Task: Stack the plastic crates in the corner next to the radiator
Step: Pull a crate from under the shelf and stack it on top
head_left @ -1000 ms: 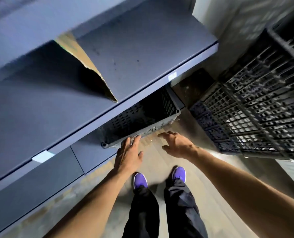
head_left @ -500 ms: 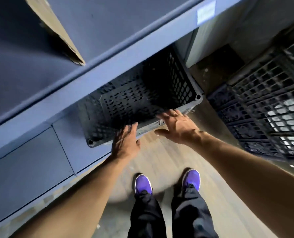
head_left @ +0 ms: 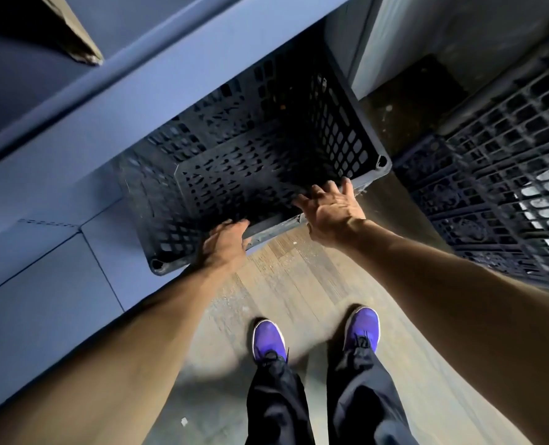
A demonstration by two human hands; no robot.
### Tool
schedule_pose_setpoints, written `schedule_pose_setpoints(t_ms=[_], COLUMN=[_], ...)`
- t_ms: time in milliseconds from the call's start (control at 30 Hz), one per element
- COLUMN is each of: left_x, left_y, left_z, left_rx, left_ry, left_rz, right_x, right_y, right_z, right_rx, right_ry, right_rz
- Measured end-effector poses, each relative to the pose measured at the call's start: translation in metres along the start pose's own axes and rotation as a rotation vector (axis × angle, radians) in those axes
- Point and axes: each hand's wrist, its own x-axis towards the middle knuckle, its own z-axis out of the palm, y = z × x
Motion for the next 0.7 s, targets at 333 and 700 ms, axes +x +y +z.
schedule_pose_setpoints(t_ms=[333,700], left_x=[-0.068,-0.125], left_y=[0.0,-0.006], left_z=[-0.003,-0.055], left_rx=[-0.049,-0.013], left_ry=[-0.009,-0.178], left_rz=[0.074,0.001], right_x=[-0.025,-0.113], right_y=[-0.001,-0.025], right_z=[-0.009,-0.038], right_rx=[-0.156,-0.131], right_ry=[-0.1,-0.077], right_rz=[-0.098,-0.072])
